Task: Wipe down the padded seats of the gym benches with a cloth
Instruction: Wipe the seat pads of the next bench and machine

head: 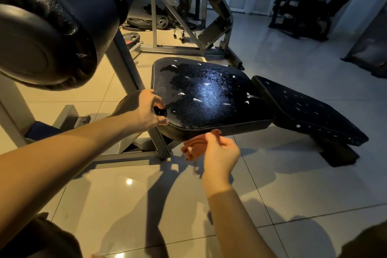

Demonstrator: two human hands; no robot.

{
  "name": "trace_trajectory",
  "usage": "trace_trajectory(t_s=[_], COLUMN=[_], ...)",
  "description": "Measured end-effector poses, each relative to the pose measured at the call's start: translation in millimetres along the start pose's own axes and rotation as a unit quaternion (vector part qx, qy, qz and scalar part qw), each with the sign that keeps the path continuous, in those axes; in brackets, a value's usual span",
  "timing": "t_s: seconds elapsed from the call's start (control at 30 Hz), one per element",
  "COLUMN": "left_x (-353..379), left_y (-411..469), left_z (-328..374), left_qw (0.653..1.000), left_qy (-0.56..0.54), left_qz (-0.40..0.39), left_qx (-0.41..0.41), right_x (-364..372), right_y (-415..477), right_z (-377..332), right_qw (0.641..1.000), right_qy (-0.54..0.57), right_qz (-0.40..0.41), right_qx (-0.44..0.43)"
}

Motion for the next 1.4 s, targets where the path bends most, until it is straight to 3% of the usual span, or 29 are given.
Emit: trace_trajectory(t_s=[0.1,0.3,0.43,0.53,0.7,0.83,0.9,1.13,1.3,1.4], left_x=[1,1,1,-1,-4,-2,-2,1,2,1], left_y=[1,4,4,5,7,6,3,2,2,1], left_z=[0,2,4,5,4,4,4,0,0,4], left_qw=[1.000,1.000,1.000,0.999,1.000,1.000,1.000,1.000,1.000,0.999], left_qy=[0.005,0.018,0.020,0.033,0.027,0.008,0.005,0.015,0.022,0.040], left_qz=[0.007,0.018,0.018,0.013,0.010,-0.005,-0.007,0.002,0.002,0.003], left_qx=[-0.006,0.002,0.007,0.010,0.005,-0.001,-0.002,0.002,0.003,0.006], right_x=[-5,9,2,11,20,20,5,10,3,-8], right_y=[12,-14,1,-6,-27,-41,-42,-36,-31,-24], right_z=[-5,-3,-4,-5,-7,2,7,-18,-13,-13], right_qw=[0.999,0.994,0.997,0.997,0.992,0.973,0.968,0.971,0.954,0.954], right_qy=[0.004,0.039,0.048,0.052,0.076,0.063,0.043,0.120,0.099,0.107], right_qz=[0.054,-0.087,0.002,0.024,-0.021,-0.096,-0.080,-0.033,-0.057,-0.049], right_qx=[0.001,0.058,0.056,0.059,0.094,0.198,0.234,0.204,0.276,0.276])
Point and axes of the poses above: each hand's wrist, its own y-axis towards the middle knuckle, its own x-axis out of the palm, z = x × y, the point moved 3 cm from there along y, towards the middle knuckle, and after that the axes turned 6 degrees about z, right-handed, at the moved point
